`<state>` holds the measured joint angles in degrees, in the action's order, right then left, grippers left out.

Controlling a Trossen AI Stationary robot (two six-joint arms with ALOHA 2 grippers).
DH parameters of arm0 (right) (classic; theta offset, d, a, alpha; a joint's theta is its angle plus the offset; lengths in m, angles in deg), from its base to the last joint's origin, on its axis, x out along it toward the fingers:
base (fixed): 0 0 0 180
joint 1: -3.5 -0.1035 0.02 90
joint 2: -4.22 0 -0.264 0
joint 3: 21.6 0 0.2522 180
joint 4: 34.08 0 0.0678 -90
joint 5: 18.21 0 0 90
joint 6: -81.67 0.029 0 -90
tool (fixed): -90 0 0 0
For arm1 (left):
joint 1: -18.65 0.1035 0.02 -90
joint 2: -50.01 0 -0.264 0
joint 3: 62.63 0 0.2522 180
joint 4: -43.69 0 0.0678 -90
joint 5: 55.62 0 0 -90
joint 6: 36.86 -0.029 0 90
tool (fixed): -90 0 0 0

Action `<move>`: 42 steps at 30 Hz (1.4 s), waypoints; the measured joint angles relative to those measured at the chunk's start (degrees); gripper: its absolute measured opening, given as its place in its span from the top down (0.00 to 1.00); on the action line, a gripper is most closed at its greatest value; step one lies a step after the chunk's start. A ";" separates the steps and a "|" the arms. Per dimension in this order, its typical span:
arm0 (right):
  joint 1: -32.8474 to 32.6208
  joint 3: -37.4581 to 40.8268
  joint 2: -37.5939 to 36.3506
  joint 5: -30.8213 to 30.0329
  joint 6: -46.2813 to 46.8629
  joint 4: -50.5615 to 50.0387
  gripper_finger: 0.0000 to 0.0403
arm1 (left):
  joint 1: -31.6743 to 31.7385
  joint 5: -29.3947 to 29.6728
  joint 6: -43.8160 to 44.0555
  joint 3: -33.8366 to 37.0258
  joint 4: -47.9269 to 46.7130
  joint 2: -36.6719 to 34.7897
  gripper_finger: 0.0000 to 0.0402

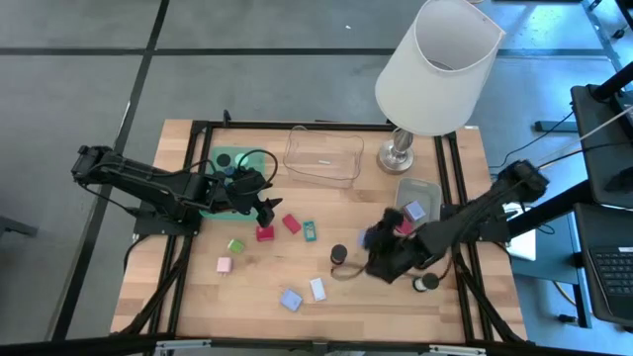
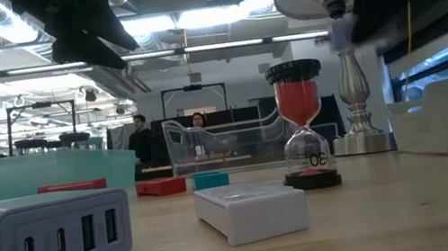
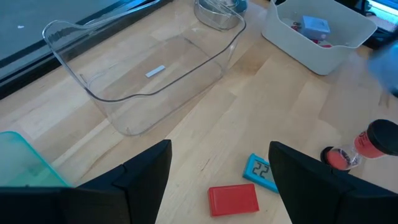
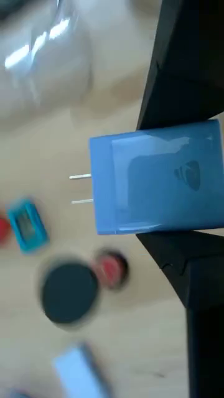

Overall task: Pick & Place Office items
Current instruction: Put the right blue charger adapter into the gray bin

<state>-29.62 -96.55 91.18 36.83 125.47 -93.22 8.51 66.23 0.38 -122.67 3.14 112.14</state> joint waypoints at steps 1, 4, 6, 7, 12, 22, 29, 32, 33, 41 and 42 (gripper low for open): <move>0.16 0.00 -2.07 -1.05 1.92 -1.97 0.47 | 0.00 0.00 0.00 0.00 0.00 0.02 0.34; 0.41 0.00 -7.73 -3.83 7.54 -8.87 0.47 | 0.01 0.02 0.00 0.00 0.00 0.00 0.34; 0.44 0.00 -10.43 -5.28 12.01 -14.59 0.46 | 0.01 0.02 0.00 0.00 -0.02 0.02 0.34; 0.45 0.00 -11.43 -5.62 14.64 -17.49 0.46 | 0.01 0.02 0.00 0.00 0.00 0.01 0.34; 0.45 0.00 -13.57 -5.74 27.57 -31.26 0.45 | 0.00 0.04 0.00 0.00 0.00 0.01 0.34; 0.01 1.21 -13.34 -1.31 37.41 -36.08 0.46 | 0.01 0.03 0.00 0.00 0.00 0.00 0.34; -0.84 9.47 -13.33 4.11 45.98 -33.50 0.46 | 0.01 0.02 -0.48 0.00 0.00 0.00 0.34; -0.84 12.85 -13.32 6.96 47.14 -31.32 0.46 | 0.01 0.02 -0.48 0.00 -0.01 0.02 0.34; -0.84 13.92 -13.32 7.58 47.29 -30.11 0.46 | 0.00 0.02 -0.48 0.00 -0.02 0.02 0.34; -0.84 20.38 -13.32 12.19 45.56 -22.67 0.46 | 0.01 0.02 -0.48 0.00 0.00 0.01 0.34; -0.86 20.88 -13.32 12.03 45.22 -22.13 0.46 | 0.01 0.05 -0.49 0.00 0.00 0.02 0.34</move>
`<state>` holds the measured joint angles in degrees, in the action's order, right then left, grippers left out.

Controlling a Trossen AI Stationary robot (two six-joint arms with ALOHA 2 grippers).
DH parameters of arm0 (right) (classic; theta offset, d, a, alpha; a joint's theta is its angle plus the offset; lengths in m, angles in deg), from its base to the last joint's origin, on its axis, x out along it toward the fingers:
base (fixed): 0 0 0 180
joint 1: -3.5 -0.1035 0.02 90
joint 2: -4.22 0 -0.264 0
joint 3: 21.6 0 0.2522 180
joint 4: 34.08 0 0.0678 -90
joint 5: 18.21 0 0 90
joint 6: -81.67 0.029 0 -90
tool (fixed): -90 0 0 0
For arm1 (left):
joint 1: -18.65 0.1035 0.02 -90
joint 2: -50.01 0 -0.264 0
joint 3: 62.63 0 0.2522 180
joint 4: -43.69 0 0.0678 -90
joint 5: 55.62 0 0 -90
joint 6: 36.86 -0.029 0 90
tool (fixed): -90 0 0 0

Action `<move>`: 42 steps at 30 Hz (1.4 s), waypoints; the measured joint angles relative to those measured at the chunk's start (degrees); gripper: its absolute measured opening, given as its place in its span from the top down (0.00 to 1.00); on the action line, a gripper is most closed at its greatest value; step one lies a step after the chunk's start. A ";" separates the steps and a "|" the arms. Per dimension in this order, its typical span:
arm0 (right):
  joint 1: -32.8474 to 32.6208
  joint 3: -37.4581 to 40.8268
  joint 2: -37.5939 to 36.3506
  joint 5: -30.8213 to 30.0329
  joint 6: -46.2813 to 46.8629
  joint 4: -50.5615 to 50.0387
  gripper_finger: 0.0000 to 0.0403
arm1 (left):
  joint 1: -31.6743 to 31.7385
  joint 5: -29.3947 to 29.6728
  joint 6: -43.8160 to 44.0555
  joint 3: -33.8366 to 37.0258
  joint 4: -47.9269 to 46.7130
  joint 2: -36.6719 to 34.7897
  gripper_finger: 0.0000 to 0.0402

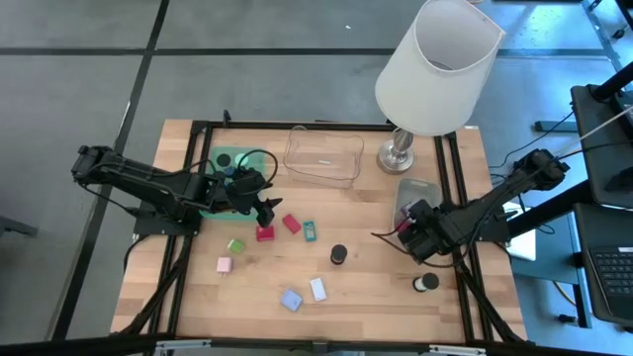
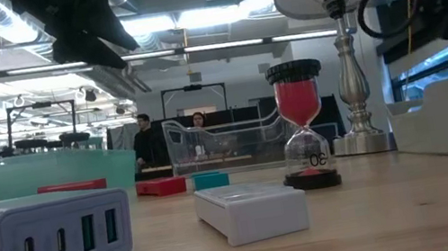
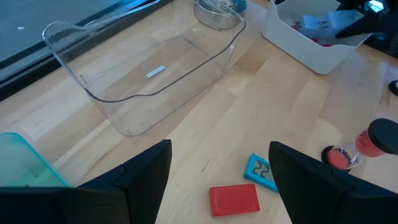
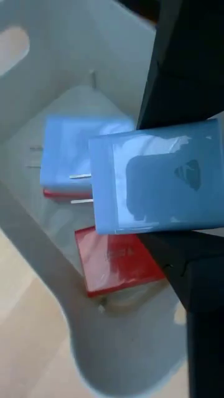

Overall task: Pick & Place Office items
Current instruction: Put the right blue charger adapter into the gray bin, then put the red charger adapter into the gray bin

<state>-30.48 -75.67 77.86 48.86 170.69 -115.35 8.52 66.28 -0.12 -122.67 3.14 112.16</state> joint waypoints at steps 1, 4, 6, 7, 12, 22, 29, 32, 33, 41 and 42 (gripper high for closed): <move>0.02 0.49 -0.04 -0.12 -0.97 0.93 0.46 | 0.00 0.06 -0.15 0.00 -0.02 -0.01 0.34; 0.04 1.39 0.02 -0.60 -4.76 2.99 0.46 | -0.02 0.56 -1.84 0.00 0.00 0.00 0.34; 0.21 1.60 0.02 -1.45 -7.38 3.94 0.46 | -0.01 0.95 -3.11 0.00 0.00 -0.02 0.34; 0.35 1.61 0.02 -1.70 -8.53 4.00 0.46 | -0.01 1.39 -3.47 0.00 0.00 -0.01 0.34; 1.40 1.64 0.02 -2.79 -13.37 4.05 0.46 | 0.00 3.82 -3.67 0.00 0.00 -0.02 0.34; 2.56 1.64 0.02 -3.19 -18.55 5.54 0.36 | 0.00 5.00 -3.63 0.00 0.00 -0.02 0.34; 2.56 1.64 0.02 -3.22 -19.34 5.53 0.33 | 0.00 5.00 -4.03 0.00 0.01 -0.01 0.34; 2.56 0.95 -0.14 -3.11 -20.85 4.27 0.33 | 0.00 5.00 -4.06 0.00 0.01 -0.01 0.34; 2.54 0.10 -0.19 -3.01 -21.57 3.12 0.32 | 0.00 5.00 -4.06 0.00 0.02 -0.02 0.34; 2.54 -10.58 -0.24 -5.53 -24.19 -7.38 0.33 | 0.00 4.41 -3.47 0.00 0.07 0.00 0.34; 2.56 -11.68 -0.24 -6.26 -24.33 -7.65 0.33 | 0.00 4.43 -3.47 0.00 0.07 0.00 0.34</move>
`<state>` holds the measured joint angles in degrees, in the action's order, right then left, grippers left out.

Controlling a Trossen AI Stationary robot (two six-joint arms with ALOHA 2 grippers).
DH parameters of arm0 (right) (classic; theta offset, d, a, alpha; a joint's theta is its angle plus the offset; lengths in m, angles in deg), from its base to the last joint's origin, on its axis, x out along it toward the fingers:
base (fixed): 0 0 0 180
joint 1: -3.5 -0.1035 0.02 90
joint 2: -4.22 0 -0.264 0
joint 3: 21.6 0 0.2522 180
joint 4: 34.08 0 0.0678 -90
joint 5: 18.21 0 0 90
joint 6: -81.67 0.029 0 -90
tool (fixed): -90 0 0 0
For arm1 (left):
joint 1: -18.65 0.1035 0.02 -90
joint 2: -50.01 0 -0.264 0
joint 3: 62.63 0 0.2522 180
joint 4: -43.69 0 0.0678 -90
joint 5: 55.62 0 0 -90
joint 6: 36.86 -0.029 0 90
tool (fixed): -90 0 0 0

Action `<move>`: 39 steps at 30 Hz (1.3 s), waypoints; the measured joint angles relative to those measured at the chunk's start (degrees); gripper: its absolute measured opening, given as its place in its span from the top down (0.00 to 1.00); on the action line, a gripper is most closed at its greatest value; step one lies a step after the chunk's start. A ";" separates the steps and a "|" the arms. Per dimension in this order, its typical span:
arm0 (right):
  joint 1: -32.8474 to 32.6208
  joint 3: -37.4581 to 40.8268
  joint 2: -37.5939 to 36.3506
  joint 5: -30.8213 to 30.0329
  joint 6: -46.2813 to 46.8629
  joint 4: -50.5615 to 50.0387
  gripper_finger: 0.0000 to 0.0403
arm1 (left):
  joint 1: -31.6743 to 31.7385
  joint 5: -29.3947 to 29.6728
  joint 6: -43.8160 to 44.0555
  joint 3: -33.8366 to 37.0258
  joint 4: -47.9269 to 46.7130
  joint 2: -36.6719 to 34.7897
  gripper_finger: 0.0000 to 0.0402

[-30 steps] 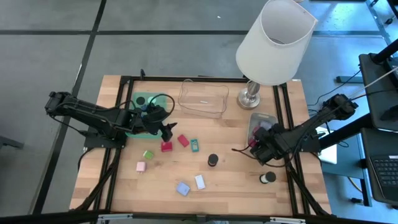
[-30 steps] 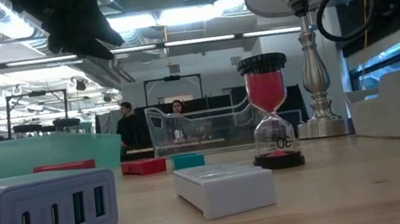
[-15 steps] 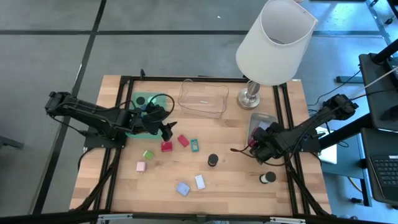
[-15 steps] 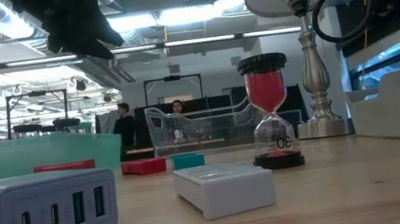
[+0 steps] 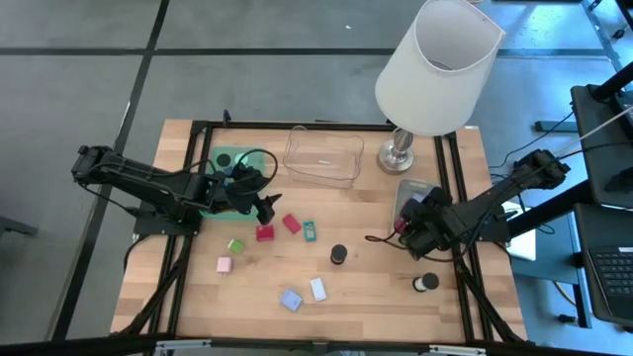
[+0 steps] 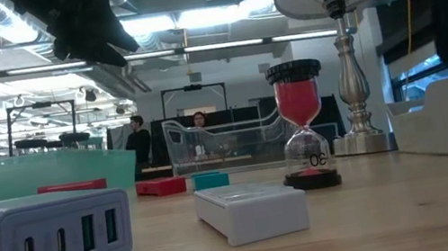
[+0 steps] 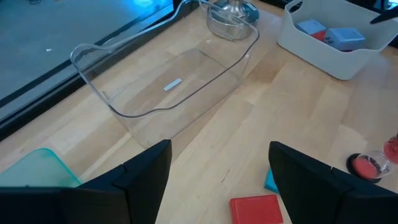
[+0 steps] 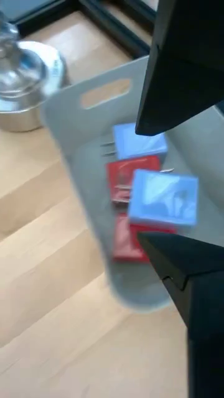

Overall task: Pick & Place Office items
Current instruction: Put the red charger adapter into the gray bin

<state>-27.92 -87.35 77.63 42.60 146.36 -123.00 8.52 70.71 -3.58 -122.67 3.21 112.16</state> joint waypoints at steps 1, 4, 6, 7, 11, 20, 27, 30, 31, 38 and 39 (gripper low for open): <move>-0.02 -1.09 0.00 -0.79 -0.01 0.30 0.33 | 0.00 0.03 0.00 0.00 0.02 0.00 0.34; -0.02 -3.89 0.00 -3.58 0.32 2.14 0.34 | 0.00 0.03 0.00 0.00 0.14 0.00 0.34; -0.02 -5.22 0.00 -5.71 0.12 5.01 0.34 | 0.00 -0.03 0.00 0.00 0.82 0.00 0.34; -0.02 -5.60 -0.02 -6.92 -0.55 6.83 0.34 | 0.00 -0.35 0.00 0.00 1.48 -0.01 0.34; -0.02 -5.79 -0.02 -8.75 -3.64 14.81 0.34 | 0.00 -2.50 0.00 0.00 3.39 -0.01 0.34; -0.02 -5.81 0.50 -9.27 -6.88 23.55 0.34 | 0.00 -3.17 0.00 0.00 4.38 -0.02 0.34; -0.02 -5.81 0.50 -10.22 -6.83 23.81 0.34 | 0.15 -5.76 -0.38 -0.01 4.31 0.00 0.34; -0.02 -5.81 0.50 -10.47 -6.81 24.16 0.34 | 0.09 -9.70 -5.29 -0.01 3.93 0.00 0.34; -0.02 -5.81 0.50 -10.47 -6.83 24.16 0.34 | -0.16 -12.29 -7.38 -0.02 3.45 0.12 0.34; -0.02 -5.81 0.50 -10.49 -7.37 24.16 0.34 | -4.37 -21.20 -12.17 -0.02 2.36 5.50 0.34; -0.02 -5.81 0.50 -10.47 -7.86 24.18 0.34 | -4.92 -21.24 -12.15 -0.02 2.47 6.72 0.34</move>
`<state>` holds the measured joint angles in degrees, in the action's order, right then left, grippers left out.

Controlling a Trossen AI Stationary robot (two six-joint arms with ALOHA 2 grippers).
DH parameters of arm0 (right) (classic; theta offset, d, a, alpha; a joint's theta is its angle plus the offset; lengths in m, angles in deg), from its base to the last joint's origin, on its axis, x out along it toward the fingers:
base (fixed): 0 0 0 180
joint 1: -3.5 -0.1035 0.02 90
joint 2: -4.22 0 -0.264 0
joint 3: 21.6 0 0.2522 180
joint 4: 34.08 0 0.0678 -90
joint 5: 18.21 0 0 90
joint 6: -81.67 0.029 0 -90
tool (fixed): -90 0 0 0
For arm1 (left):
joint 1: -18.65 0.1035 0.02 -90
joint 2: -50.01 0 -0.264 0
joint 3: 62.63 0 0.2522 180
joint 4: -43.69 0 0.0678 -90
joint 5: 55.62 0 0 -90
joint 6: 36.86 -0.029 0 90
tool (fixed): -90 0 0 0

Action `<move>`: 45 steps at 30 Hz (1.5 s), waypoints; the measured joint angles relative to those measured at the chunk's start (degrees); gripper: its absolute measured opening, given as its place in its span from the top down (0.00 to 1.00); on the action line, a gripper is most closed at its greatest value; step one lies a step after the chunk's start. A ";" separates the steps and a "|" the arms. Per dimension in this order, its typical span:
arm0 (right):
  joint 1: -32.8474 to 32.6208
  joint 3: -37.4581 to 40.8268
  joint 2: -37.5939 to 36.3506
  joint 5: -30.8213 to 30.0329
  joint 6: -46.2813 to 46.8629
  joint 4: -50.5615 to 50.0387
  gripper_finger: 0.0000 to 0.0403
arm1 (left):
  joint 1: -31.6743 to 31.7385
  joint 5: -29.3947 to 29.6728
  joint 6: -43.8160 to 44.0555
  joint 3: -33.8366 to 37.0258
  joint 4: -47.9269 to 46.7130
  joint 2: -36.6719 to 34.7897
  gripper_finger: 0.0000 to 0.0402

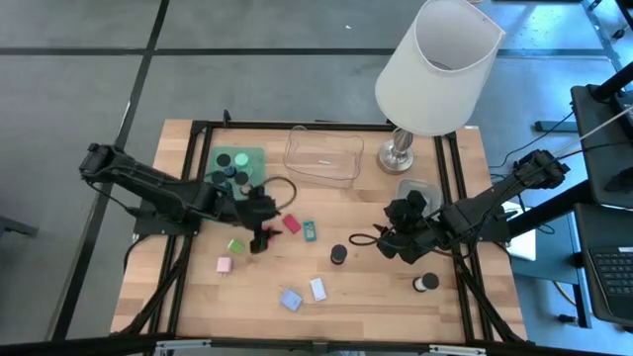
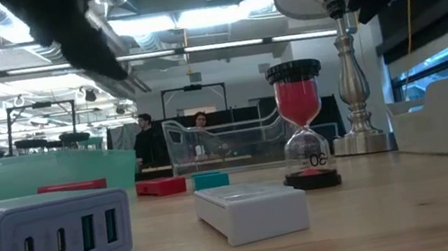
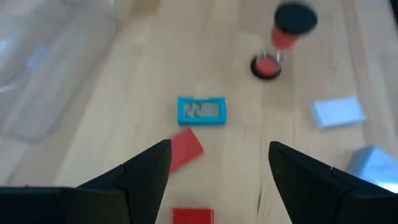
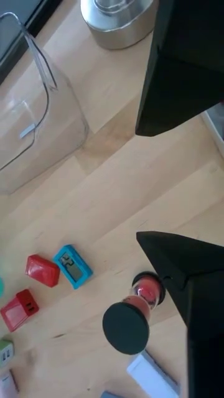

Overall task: Pick & Place Office items
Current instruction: Put the red charger adapter into the gray bin

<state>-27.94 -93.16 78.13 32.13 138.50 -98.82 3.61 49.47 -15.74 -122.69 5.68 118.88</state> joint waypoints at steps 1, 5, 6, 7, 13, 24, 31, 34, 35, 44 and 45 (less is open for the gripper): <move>0.00 0.00 0.00 0.00 -0.41 -0.02 0.34 | -0.49 0.00 0.00 -0.02 0.04 1.24 0.34; 0.00 0.02 0.00 -0.37 -1.24 -0.02 0.34 | -1.77 -0.74 0.09 -0.02 -0.72 6.36 0.34; 0.00 0.02 0.00 -0.44 -1.62 -0.02 0.34 | -1.86 -1.48 0.09 0.00 -1.03 7.50 0.34; 0.00 0.02 0.00 -0.44 -1.84 -0.02 0.34 | -1.85 -2.11 0.08 0.00 -1.59 8.45 0.34; 0.00 0.02 0.00 -0.44 -2.04 -0.01 0.34 | -0.60 -3.10 -2.77 0.00 -6.23 12.70 0.34; 0.00 0.04 0.00 -0.45 -2.17 0.00 0.34 | 1.82 -6.54 -5.47 -0.30 -8.66 19.90 0.34; 0.00 0.04 0.00 -0.46 -2.27 0.00 0.34 | 2.15 -3.53 -5.45 -0.10 -9.05 19.98 0.34; 0.00 0.07 0.00 -0.44 -2.31 0.00 0.34 | 2.07 -4.09 -5.40 -0.26 -10.32 20.29 0.34; 0.00 0.07 0.00 -0.45 -2.40 0.02 0.34 | 2.01 -4.02 -5.42 -0.76 -9.85 20.19 0.34; 0.00 0.09 0.00 -0.46 -2.42 0.02 0.34 | 2.10 -3.42 -5.40 -1.68 -12.00 20.16 0.34; 0.00 0.09 0.00 -0.46 -2.42 0.03 0.34 | 2.14 -3.35 -5.40 -1.68 -12.40 20.16 0.34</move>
<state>-27.94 -93.07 78.13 31.67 136.08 -98.80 5.75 46.12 -21.14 -124.38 -6.72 139.04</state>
